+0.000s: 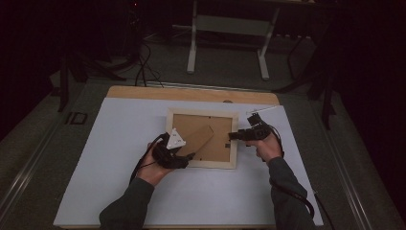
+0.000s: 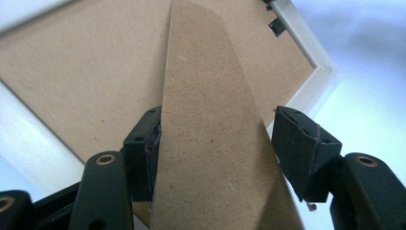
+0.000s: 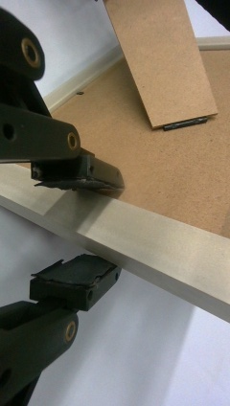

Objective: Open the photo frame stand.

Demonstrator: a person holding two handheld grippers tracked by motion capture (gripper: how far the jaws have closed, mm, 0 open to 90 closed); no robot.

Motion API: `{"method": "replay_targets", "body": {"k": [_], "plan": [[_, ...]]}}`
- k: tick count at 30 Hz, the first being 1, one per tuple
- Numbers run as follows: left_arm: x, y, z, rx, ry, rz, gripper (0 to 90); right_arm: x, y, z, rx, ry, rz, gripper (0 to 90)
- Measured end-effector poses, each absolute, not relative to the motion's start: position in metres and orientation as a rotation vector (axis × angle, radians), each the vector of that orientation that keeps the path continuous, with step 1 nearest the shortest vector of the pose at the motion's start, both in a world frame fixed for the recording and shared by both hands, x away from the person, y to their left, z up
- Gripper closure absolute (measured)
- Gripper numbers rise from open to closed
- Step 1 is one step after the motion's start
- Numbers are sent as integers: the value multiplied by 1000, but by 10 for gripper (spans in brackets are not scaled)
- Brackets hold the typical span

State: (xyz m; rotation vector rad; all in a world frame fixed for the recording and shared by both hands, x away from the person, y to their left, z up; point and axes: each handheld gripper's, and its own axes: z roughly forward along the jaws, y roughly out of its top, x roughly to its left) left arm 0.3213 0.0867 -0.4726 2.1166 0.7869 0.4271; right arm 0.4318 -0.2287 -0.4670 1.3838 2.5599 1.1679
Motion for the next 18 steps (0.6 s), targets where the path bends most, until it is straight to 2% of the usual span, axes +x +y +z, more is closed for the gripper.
{"method": "replay_targets", "body": {"k": [7,18], "plan": [[340,103,-474,2023,867,103,382,430,-230,-467,1387,2553,1172,561],[363,113,-477,1983,950,-127,486,429,-229,-467,1371,2547,1177,561]]}}
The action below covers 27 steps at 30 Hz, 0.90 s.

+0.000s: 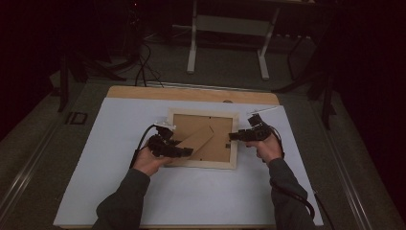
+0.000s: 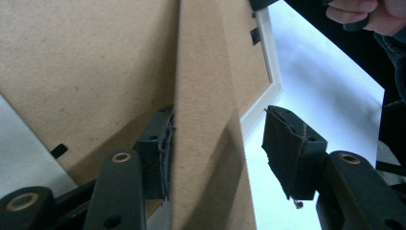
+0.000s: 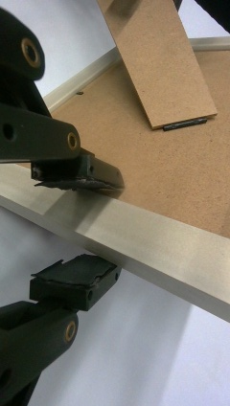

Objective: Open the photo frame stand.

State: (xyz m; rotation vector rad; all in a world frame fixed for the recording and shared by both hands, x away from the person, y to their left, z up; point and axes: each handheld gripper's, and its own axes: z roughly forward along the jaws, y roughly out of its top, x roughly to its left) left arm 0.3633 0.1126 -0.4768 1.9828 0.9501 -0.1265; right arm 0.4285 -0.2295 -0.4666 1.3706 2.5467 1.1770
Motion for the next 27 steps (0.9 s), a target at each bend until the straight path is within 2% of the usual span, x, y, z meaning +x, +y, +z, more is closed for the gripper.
{"method": "replay_targets", "body": {"k": [2,16,27], "plan": [[367,114,-479,1981,959,-172,506,428,-229,-466,1368,2545,1178,561],[368,107,-481,2120,941,-182,595,425,-228,-462,1327,2541,1163,561],[366,105,-477,2157,895,-187,662,422,-228,-458,1299,2532,1167,570]]}}
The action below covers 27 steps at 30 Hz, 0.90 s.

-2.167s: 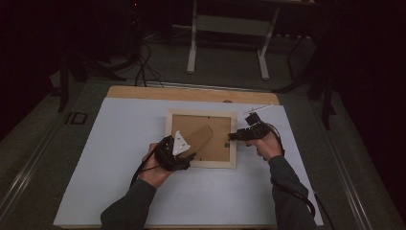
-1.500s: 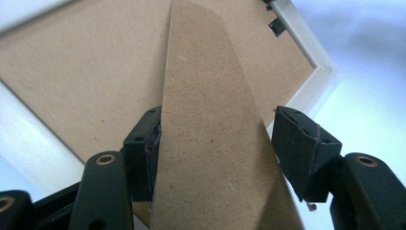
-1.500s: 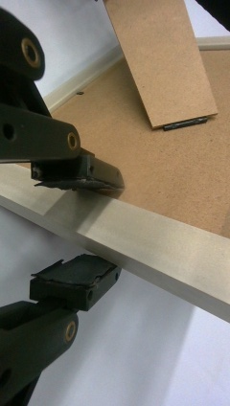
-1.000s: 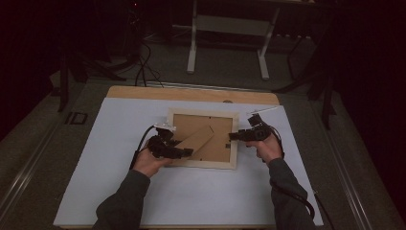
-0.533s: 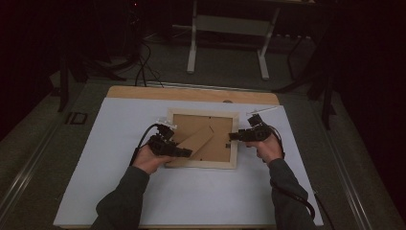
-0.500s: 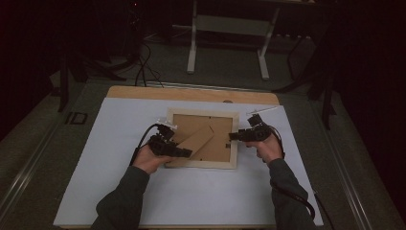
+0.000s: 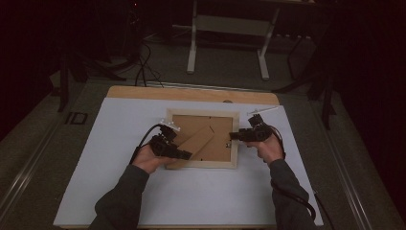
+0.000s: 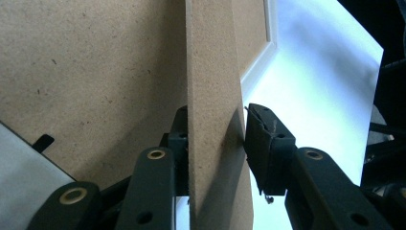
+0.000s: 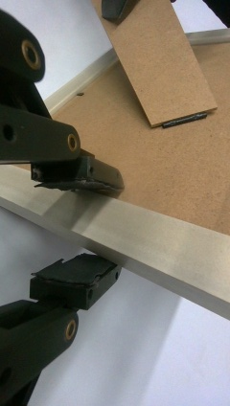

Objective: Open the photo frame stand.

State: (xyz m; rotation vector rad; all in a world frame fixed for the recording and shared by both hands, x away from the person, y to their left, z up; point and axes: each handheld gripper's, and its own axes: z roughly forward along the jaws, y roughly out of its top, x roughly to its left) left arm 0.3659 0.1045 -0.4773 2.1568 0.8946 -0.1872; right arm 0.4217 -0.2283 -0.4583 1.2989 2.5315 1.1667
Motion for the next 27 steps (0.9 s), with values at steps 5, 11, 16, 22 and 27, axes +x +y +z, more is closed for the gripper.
{"method": "replay_targets", "body": {"k": [5,11,16,22,27], "plan": [[364,102,-476,2172,878,-146,677,421,-229,-455,1284,2529,1157,572],[361,98,-474,2199,860,-84,679,420,-231,-452,1264,2531,1162,564],[359,96,-473,2208,850,-45,681,421,-235,-449,1267,2531,1220,521],[358,96,-473,2215,835,-30,685,422,-235,-451,1262,2557,1259,490],[359,97,-473,2213,831,-29,685,421,-235,-452,1253,2552,1275,520]]}}
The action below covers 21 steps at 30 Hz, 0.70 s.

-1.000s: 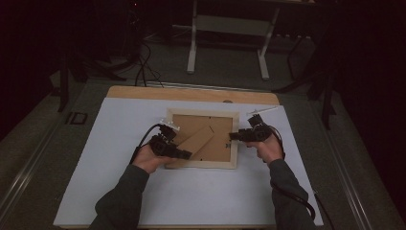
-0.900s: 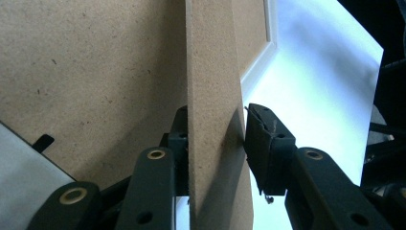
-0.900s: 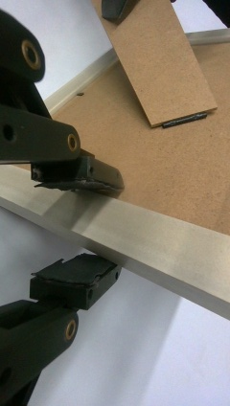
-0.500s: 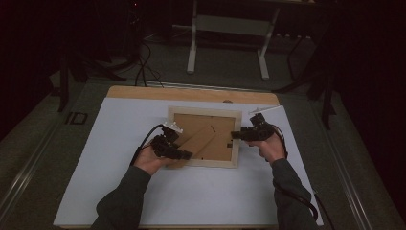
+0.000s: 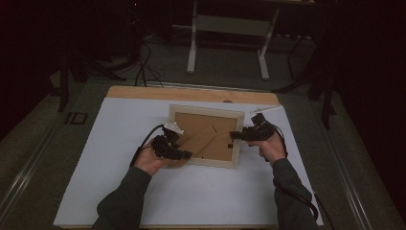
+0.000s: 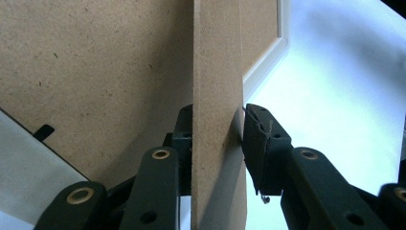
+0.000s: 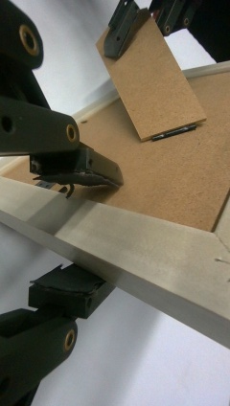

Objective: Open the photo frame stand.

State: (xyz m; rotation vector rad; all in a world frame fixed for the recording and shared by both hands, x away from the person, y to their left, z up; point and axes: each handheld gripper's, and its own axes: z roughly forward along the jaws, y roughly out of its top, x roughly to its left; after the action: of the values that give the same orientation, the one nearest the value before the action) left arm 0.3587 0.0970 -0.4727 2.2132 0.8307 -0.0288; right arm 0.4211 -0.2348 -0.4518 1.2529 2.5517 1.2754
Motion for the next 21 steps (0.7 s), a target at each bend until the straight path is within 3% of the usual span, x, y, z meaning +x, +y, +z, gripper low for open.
{"method": "replay_targets", "body": {"k": [21], "plan": [[363,99,-469,2180,866,32,722,414,-237,-437,1157,2490,1282,602]]}}
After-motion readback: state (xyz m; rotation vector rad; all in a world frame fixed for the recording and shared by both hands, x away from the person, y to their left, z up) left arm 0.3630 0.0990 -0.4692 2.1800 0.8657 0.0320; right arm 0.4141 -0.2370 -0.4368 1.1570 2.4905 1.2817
